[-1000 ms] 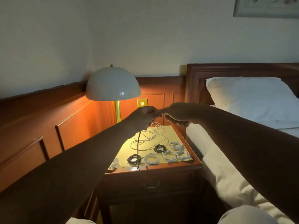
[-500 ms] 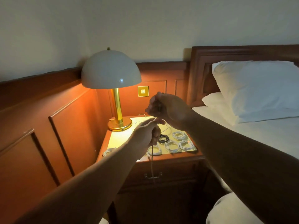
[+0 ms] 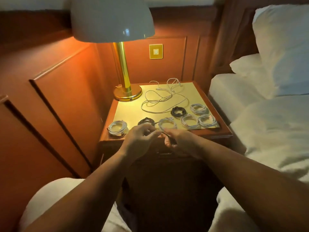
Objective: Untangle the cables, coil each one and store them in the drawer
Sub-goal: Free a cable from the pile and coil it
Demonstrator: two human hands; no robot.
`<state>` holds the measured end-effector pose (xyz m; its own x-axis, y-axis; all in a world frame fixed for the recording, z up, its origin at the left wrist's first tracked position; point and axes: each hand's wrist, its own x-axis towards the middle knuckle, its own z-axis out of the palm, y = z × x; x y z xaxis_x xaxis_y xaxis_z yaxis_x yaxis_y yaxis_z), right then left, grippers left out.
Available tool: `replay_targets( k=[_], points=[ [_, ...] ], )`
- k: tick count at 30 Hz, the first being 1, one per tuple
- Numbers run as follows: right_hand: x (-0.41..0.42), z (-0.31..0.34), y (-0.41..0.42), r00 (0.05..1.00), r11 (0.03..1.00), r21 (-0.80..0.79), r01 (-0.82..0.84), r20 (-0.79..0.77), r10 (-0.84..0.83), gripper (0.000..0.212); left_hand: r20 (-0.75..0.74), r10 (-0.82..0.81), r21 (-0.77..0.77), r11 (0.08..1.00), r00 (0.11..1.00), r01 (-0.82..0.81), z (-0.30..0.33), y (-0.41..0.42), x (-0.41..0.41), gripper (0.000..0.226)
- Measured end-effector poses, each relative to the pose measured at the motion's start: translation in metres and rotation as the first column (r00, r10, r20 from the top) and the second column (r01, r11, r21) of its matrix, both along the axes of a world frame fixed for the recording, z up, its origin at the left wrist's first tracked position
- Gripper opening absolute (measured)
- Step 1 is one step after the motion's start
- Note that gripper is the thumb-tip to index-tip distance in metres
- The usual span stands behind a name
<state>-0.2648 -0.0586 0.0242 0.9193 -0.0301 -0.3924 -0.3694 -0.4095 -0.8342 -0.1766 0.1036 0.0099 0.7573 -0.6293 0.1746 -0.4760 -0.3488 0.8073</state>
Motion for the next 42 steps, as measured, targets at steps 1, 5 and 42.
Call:
replay_targets(
  k=[1,5,42],
  points=[
    [-0.002,-0.011,0.002,0.996,0.936,0.348,0.049,-0.081,-0.022,0.049,-0.092,0.009,-0.035,0.999,0.996,-0.012,-0.010,0.001,0.001,0.012],
    [0.001,-0.039,0.004,0.994,0.491,0.866,0.099,-0.059,-0.095,0.049,-0.558,-0.044,-0.121,0.992,0.829,-0.029,-0.041,-0.004,-0.008,0.028],
    [0.018,-0.029,-0.001,0.929,0.381,0.925,-0.010,0.150,-0.338,0.018,-0.819,-0.253,-0.311,0.950,0.515,-0.028,-0.043,-0.035,0.008,0.011]
  ],
)
